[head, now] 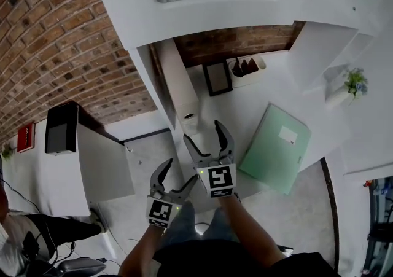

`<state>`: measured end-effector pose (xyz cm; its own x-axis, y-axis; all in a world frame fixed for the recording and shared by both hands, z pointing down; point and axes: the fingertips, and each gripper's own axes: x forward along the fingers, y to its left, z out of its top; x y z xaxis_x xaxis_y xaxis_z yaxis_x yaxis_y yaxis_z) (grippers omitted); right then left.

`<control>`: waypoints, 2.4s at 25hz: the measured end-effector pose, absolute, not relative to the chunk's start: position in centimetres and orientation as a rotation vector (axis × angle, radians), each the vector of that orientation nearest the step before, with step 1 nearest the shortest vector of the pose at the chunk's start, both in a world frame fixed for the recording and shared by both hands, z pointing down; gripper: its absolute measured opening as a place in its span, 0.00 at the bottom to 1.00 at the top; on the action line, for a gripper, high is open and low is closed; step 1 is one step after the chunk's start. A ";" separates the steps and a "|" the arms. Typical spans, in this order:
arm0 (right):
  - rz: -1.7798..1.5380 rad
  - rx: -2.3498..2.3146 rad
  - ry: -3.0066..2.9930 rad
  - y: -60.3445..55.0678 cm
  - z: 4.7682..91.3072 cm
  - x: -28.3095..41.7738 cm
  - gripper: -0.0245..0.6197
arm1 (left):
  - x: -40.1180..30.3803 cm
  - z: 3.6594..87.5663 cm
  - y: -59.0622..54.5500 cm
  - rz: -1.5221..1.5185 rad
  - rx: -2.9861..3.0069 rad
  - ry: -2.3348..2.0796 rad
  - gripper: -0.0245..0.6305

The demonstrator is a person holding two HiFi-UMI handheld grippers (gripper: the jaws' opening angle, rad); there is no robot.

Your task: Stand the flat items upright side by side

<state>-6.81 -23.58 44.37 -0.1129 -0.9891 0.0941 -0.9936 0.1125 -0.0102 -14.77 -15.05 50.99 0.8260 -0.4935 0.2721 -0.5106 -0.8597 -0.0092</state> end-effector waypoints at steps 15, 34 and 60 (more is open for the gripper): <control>0.189 2.473 -1.769 -9.9 45.8 12.7 0.62 | 0.3 49.8 -12.0 0.376 3.073 -0.339 0.56; 0.954 2.624 -1.448 4.3 59.2 28.0 0.62 | 14.3 59.6 -13.2 0.870 2.722 -0.208 0.56; 1.393 2.398 -1.547 1.4 64.9 28.8 0.60 | 17.9 65.0 -11.9 1.177 2.351 -0.012 0.56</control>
<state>28.80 1.39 64.91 0.1411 -0.7503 0.6458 -0.7206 -0.5252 -0.4526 17.90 -11.93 64.97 0.6247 0.2119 0.7515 -0.2271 -0.8715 0.4346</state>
